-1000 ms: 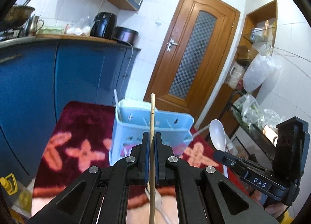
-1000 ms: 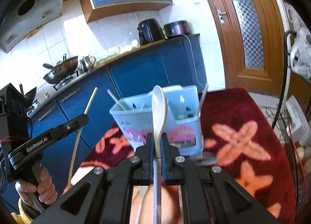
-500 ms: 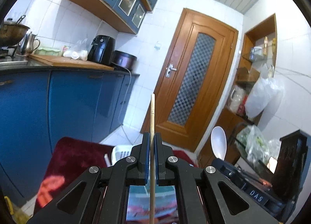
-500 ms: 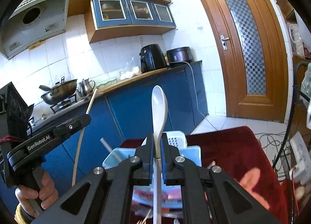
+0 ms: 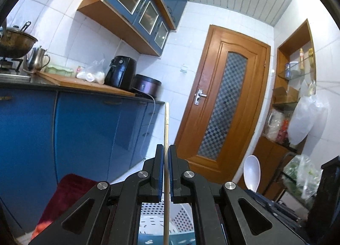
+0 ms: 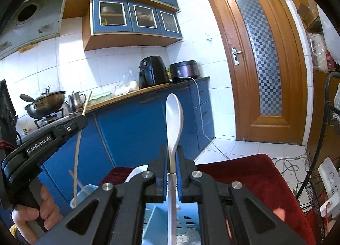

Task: Organize utensils
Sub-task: 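Lift the chopstick and spoon and carry both over the blue holder, then open the right tool to drop the spoon while the left tool releases the chopstick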

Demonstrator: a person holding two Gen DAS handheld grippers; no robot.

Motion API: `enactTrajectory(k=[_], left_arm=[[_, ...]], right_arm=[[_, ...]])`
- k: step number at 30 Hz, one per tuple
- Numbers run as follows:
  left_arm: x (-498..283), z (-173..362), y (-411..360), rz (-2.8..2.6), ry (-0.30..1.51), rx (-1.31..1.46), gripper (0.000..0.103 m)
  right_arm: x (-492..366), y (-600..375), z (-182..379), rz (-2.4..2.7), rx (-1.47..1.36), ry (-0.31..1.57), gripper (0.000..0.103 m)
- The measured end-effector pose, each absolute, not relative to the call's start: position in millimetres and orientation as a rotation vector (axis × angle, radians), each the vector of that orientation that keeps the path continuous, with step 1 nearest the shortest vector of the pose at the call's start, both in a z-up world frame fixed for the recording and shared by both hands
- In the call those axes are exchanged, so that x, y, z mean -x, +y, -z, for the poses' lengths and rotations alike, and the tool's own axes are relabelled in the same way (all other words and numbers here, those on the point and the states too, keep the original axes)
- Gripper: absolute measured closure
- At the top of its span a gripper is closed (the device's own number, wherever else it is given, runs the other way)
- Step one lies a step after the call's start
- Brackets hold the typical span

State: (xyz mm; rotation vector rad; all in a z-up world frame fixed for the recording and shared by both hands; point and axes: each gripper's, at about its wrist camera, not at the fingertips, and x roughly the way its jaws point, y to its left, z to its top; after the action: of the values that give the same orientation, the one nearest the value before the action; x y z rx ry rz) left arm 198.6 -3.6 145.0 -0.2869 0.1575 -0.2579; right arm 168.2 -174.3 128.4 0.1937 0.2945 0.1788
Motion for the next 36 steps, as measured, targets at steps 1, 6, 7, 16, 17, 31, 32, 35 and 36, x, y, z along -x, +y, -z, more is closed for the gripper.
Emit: enactTrajectory(k=[1, 6, 7, 16, 17, 31, 32, 35, 36], left_arm=[[-203, -141, -6, 0.248, 0.153, 0.274, 0.099], [-204, -125, -12, 0.207, 0.129, 0.230, 0.099], [-202, -122, -14, 0.199, 0.125, 0.224, 0.099], [-197, -103, -17, 0.179, 0.124, 0.184, 0.099], [-196, -103, -18, 0.179, 0.125, 0.183, 0.099], [-176, -98, -18, 0.178, 0.140, 0.137, 0.099], [-175, -98, -18, 0.179, 0.142, 0.138, 0.099], [-172, -99, -17, 0.183, 0.147, 0.140, 0.098], [-170, -100, -17, 0.186, 0.151, 0.140, 0.097]], right_arm=[[-170, -174, -127, -0.176, -0.191, 0.295, 0.095], [-175, -171, -120, -0.173, -0.173, 0.290, 0.095], [-175, -171, -119, -0.171, -0.172, 0.290, 0.095], [-178, -173, -106, -0.164, -0.169, 0.292, 0.095], [-178, -173, -105, -0.163, -0.167, 0.293, 0.095], [-164, -170, -102, -0.195, -0.136, 0.313, 0.090], [-163, -171, -103, -0.197, -0.142, 0.312, 0.088], [-159, -174, -107, -0.208, -0.159, 0.308, 0.075], [-157, -174, -108, -0.210, -0.160, 0.307, 0.072]])
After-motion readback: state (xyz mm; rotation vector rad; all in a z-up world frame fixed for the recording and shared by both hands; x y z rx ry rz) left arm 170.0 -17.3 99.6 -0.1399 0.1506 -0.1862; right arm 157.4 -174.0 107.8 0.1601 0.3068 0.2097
